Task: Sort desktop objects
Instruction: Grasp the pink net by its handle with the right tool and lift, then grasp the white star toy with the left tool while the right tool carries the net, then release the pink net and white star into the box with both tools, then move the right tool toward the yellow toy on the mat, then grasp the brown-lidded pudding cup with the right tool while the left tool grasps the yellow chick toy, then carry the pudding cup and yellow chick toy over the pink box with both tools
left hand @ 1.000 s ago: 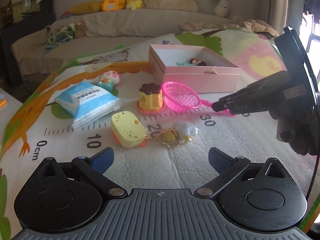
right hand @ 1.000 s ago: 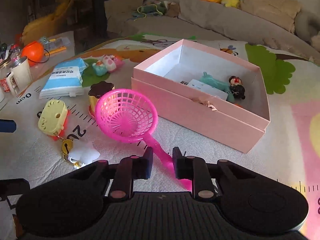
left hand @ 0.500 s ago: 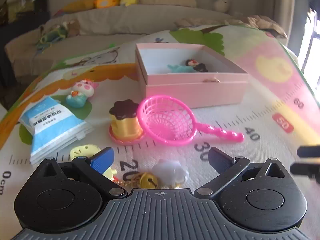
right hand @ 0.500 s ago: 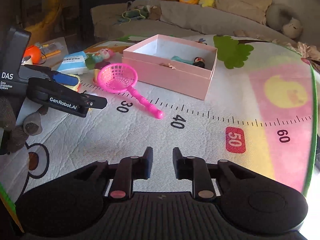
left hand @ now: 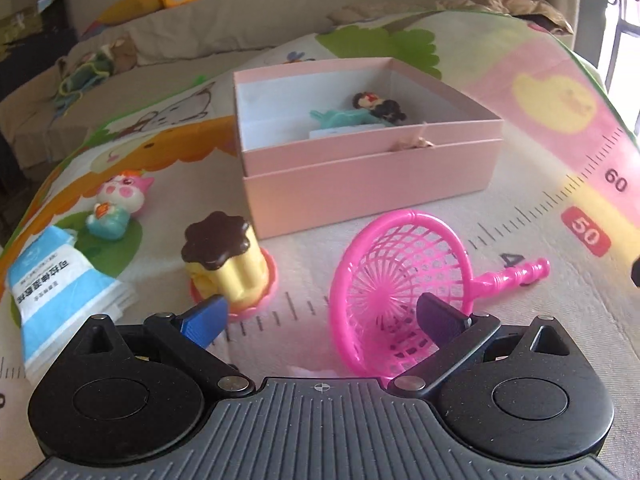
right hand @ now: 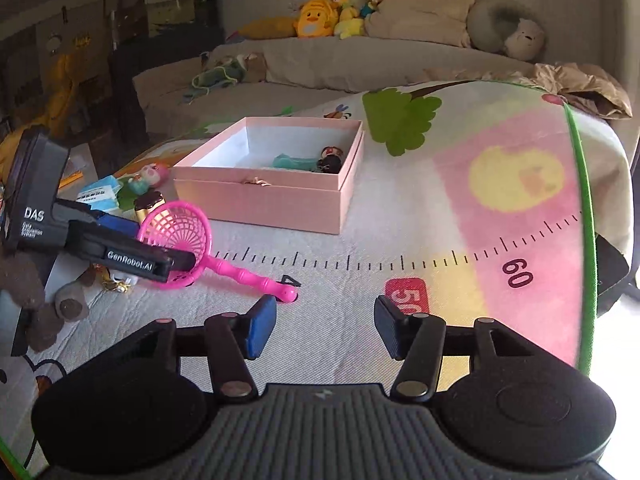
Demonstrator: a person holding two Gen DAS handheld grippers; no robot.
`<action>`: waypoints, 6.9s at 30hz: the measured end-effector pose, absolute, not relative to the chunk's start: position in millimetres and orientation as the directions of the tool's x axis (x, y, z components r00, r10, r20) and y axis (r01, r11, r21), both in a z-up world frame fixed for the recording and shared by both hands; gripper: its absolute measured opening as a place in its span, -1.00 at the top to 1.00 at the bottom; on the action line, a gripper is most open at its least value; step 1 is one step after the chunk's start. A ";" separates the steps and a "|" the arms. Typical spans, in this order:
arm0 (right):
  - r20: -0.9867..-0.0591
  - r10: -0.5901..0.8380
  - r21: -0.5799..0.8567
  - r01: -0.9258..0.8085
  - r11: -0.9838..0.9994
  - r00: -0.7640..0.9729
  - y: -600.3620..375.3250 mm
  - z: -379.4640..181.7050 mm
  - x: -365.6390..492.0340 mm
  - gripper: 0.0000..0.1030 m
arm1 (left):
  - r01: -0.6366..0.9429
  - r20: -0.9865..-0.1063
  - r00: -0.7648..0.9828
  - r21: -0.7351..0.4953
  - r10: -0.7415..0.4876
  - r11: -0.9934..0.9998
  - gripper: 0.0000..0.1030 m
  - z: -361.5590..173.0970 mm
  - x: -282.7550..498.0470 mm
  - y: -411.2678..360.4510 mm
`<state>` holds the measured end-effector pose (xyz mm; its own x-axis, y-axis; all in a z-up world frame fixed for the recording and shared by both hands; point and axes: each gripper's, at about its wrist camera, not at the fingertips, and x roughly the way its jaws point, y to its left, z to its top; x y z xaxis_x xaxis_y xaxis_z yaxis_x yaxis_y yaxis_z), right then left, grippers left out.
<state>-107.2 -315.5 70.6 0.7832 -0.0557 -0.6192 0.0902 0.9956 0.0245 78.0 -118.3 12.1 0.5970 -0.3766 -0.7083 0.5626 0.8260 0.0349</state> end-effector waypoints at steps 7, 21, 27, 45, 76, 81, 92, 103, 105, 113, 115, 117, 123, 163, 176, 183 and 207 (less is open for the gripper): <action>-0.604 -0.064 0.015 0.092 0.996 0.795 -322.9 81.6 -97.4 -0.38 | 0.765 -0.707 0.432 -0.042 -0.560 0.643 -1.00 13.2 33.6 -131.2; -0.629 0.123 -0.025 -0.178 0.984 0.768 -271.7 57.2 -49.8 -0.69 | 0.623 -0.685 0.566 -0.010 -0.459 0.782 -1.00 33.6 13.5 -25.6; -0.692 0.217 0.091 -0.216 0.972 0.688 -281.7 57.5 -1.3 -0.70 | 0.621 -0.667 0.553 -0.068 -0.499 0.781 -1.00 29.9 23.8 -33.5; -0.677 0.065 0.013 -0.076 0.997 0.733 -289.4 80.3 -77.1 -0.72 | 0.813 -0.659 0.371 -0.110 -0.654 0.572 -1.00 9.3 6.1 -95.7; -0.712 0.062 -0.055 -0.144 0.988 0.699 -274.0 59.0 -59.5 0.29 | 0.635 -0.712 0.539 -0.008 -0.450 0.772 0.15 14.7 31.3 -93.7; -0.652 0.012 -0.171 -0.162 0.972 0.758 -263.6 66.5 -46.5 -0.97 | 0.639 -0.715 0.534 -0.008 -0.451 0.769 0.20 15.6 27.8 -89.5; -0.778 0.042 0.005 -0.060 0.998 0.627 -299.8 35.3 11.5 0.23 | 0.638 -0.710 0.527 -0.033 -0.467 0.770 0.20 22.8 26.4 -78.8; -0.715 0.085 -0.010 -0.132 0.991 0.694 -287.9 93.2 -55.7 0.88 | 0.677 -0.662 0.542 -0.022 -0.518 0.736 0.20 44.3 2.8 -78.2; -0.708 0.080 -0.010 -0.122 0.992 0.702 -289.2 96.3 -59.6 0.88 | 0.675 -0.659 0.541 -0.030 -0.522 0.737 0.20 45.6 -0.4 -76.0; -0.648 0.090 0.049 -0.075 0.996 0.757 -302.2 132.8 -55.3 0.88 | 0.675 -0.580 0.605 0.008 -0.546 0.738 0.20 89.0 15.4 -75.5; -0.613 0.092 0.079 -0.054 0.995 0.785 -307.9 154.4 -44.5 0.88 | 0.669 -0.537 0.638 0.032 -0.552 0.743 0.20 108.5 33.3 -85.4; -0.573 0.082 0.106 -0.026 0.994 0.816 -313.3 176.2 -24.7 0.88 | 0.662 -0.504 0.661 0.040 -0.557 0.749 0.20 126.1 55.9 -99.0; -0.529 0.064 0.200 0.051 0.979 0.846 -325.1 209.9 77.2 0.72 | 0.606 -0.471 0.692 -0.035 -0.548 0.795 -0.16 154.4 131.8 -127.9; -0.740 0.094 -0.047 -0.191 0.980 0.666 -134.0 50.1 84.2 0.22 | 0.302 -0.711 0.679 0.044 -0.183 0.952 -0.96 40.3 46.5 45.6; -0.794 0.026 -0.104 -0.178 0.979 0.608 -210.7 54.8 3.9 0.31 | 0.457 -0.726 0.614 0.009 -0.308 0.889 -0.96 29.2 52.3 -47.1; -0.804 -0.008 -0.096 -0.116 0.989 0.594 -249.0 50.6 -23.5 0.31 | 0.420 -0.741 0.624 0.053 -0.247 0.906 -0.68 20.5 63.4 -61.1; -0.657 -0.237 -0.176 0.161 0.971 0.715 -304.4 78.2 100.8 0.02 | 0.202 -0.738 0.653 -0.047 -0.170 0.978 -0.81 19.5 53.9 17.7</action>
<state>100.8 -304.4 78.2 0.7155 -0.2370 -0.6572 0.1605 0.9713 -0.1755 53.9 17.7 19.5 0.6527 -0.1698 -0.7383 0.2019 0.9783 -0.0465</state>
